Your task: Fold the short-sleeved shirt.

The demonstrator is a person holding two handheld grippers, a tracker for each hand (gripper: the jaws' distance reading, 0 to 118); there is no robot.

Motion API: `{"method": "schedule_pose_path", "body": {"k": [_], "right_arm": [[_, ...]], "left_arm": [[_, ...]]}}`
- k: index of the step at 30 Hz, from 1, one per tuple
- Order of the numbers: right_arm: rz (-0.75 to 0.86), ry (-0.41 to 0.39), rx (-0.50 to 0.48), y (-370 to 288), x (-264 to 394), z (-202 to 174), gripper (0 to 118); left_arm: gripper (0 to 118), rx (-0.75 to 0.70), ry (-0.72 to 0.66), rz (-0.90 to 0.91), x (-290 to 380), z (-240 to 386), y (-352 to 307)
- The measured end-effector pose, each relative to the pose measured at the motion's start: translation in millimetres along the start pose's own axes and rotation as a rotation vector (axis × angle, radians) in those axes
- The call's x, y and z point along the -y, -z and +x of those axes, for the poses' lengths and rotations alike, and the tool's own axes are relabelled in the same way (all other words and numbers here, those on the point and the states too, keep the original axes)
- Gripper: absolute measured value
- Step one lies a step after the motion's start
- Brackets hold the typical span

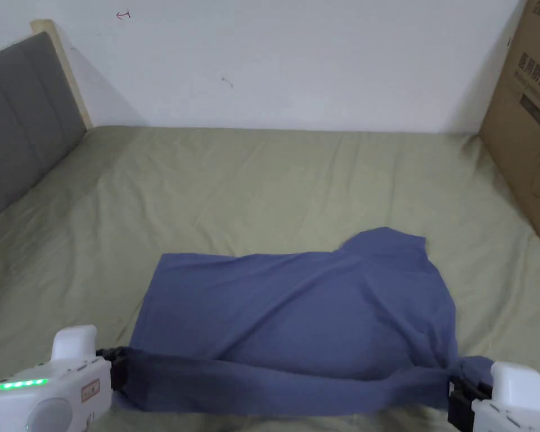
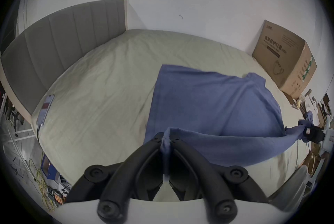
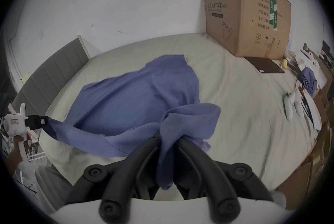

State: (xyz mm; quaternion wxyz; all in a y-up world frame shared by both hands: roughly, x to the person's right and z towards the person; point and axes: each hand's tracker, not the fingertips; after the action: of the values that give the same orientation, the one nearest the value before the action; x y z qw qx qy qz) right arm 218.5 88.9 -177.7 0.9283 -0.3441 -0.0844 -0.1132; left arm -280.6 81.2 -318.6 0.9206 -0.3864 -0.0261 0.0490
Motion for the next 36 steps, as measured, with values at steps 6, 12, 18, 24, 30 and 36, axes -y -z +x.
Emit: {"method": "schedule_pose_path", "body": {"k": [6, 12, 18, 24, 30, 36], "right_arm": [[-0.071, 0.061, 0.010, 73, -43, 2, 7], [-0.181, 0.151, 0.042, 146, -53, 13, 7], [-0.286, 0.152, 0.086, 186, -43, 18, 8], [-0.182, 0.078, 0.042, 142, -61, 17, 92], [0.091, -0.015, -0.061, 37, -92, -1, 117], [0.382, -0.109, -0.028, -68, -95, -30, 116]], "left_arm": [[4, -0.018, -0.026, -0.010, -48, 13, 62], [4, -0.064, -0.065, -0.153, -57, 22, 141], [3, -0.111, -0.016, -0.280, -37, 30, 175], [106, 0.028, -0.088, -0.211, -55, 35, 135], [114, 0.136, -0.072, 0.105, -83, 56, 27], [114, 0.123, 0.059, 0.398, -81, 77, -70]]}}
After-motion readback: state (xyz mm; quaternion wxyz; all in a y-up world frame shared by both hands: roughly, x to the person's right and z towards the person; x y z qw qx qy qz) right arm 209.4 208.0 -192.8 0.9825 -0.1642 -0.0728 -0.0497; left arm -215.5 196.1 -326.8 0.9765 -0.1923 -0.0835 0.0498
